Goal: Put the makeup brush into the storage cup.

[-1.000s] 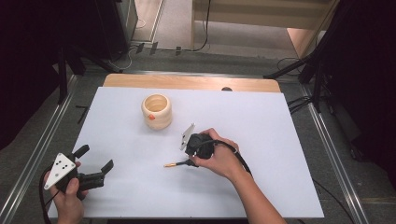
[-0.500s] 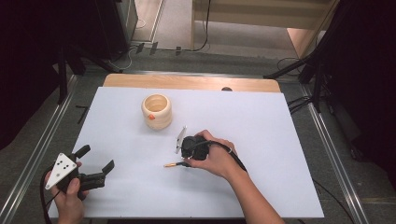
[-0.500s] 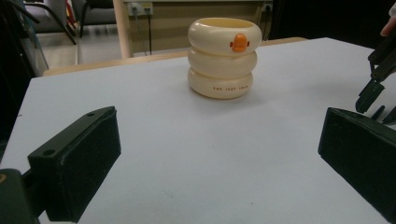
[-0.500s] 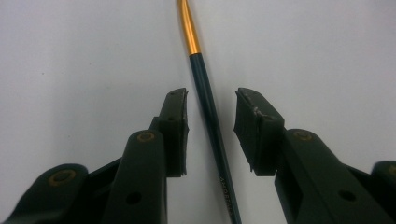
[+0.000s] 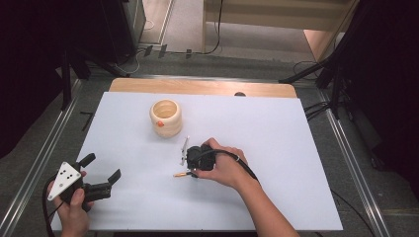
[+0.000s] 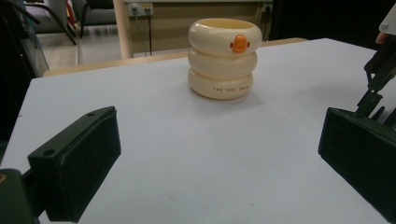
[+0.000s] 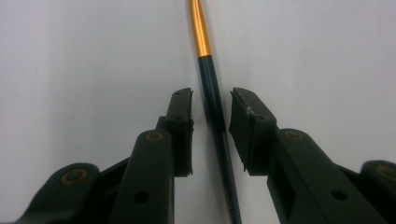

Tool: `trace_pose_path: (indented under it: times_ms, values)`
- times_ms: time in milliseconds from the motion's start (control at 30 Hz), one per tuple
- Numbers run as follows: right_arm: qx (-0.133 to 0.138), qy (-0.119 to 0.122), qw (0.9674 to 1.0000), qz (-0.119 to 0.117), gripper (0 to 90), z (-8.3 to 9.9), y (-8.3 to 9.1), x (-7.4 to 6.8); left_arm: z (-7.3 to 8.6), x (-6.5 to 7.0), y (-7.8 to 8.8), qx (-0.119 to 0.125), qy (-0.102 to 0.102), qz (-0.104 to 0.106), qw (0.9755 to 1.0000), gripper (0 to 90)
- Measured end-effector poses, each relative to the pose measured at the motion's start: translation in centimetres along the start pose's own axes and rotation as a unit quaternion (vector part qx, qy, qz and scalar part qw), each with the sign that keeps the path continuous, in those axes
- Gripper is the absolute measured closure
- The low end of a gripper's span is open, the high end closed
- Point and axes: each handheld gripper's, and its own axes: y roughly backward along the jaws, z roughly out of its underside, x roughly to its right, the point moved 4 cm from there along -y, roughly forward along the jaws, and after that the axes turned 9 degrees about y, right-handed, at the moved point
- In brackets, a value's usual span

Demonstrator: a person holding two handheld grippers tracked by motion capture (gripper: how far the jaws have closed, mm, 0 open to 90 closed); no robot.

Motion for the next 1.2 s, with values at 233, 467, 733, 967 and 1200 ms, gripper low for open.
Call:
trace_pose_path:
  times_ms: [233,467,733,967,1200]
  values:
    - [-0.001,0.007,1.0,-0.003,70.6,-0.5,-0.2,0.3,0.0,0.1,-0.1,-0.002,0.001,0.001,1.0,0.0]
    - [-0.014,0.012,0.9998,-0.009,72.7,-1.0,-0.4,0.3,0.0,0.1,0.0,-0.003,-0.001,0.001,1.0,0.0]
    - [-0.021,0.02,0.9995,-0.013,73.9,-1.5,-0.5,0.4,0.0,0.1,0.0,-0.002,-0.001,0.001,1.0,0.0]
    - [-0.022,0.019,0.9994,-0.017,75.4,-1.7,-0.6,0.4,0.0,0.1,0.0,-0.004,-0.002,0.001,1.0,0.0]
    - [-0.053,0.032,0.998,-0.011,75.6,-2.2,-0.6,0.3,0.1,0.2,-0.1,-0.004,-0.003,0.002,1.0,0.0]
